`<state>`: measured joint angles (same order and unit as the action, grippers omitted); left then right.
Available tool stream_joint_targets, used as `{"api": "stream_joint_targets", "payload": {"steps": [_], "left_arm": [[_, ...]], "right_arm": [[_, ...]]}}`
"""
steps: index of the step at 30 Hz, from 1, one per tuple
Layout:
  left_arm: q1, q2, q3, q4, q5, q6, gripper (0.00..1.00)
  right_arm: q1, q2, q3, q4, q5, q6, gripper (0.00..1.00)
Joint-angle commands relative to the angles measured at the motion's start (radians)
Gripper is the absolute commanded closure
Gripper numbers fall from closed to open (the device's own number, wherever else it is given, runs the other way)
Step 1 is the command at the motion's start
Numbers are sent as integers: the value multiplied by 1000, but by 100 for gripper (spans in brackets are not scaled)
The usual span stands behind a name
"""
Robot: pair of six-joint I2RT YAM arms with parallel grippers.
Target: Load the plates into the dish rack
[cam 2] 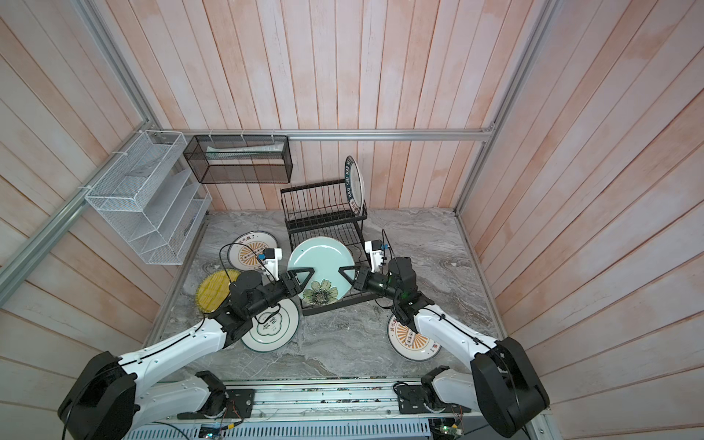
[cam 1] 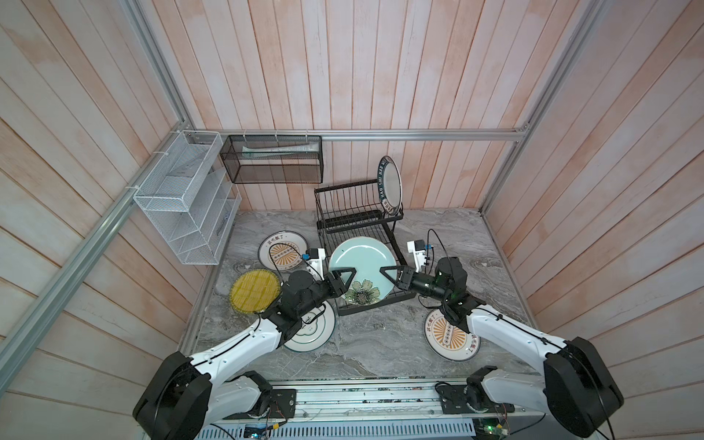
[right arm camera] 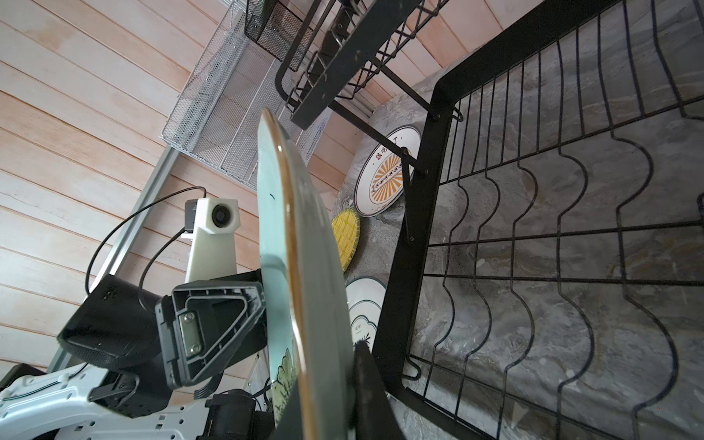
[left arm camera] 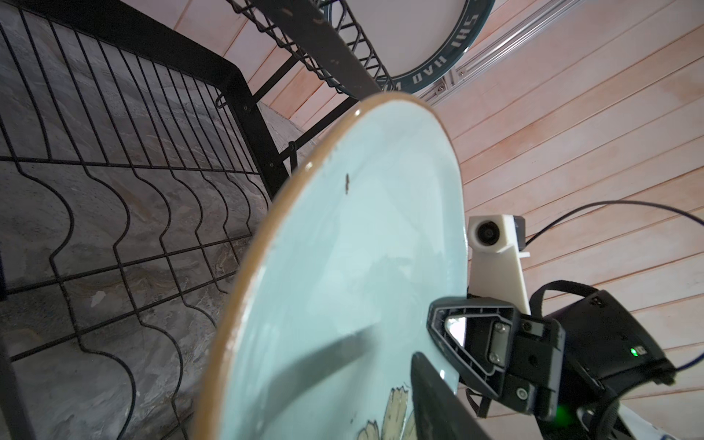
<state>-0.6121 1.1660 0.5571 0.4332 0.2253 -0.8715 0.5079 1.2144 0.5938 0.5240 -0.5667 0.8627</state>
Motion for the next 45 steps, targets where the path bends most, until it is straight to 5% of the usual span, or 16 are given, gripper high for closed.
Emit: {"api": "stream_joint_targets", "payload": {"steps": [1,23,45], "left_arm": [[-7,-34,18,8,5,41,43],[-7,-111,0,-78,-21,96,42],[-8,-268,-7,-211,-64,125,42]], "right_arm": [[-12,-57,44,4,96,-42,100],[-103,-152,225,-136,193,-150,100],[-88,58,637,-160,393,-325,100]]}}
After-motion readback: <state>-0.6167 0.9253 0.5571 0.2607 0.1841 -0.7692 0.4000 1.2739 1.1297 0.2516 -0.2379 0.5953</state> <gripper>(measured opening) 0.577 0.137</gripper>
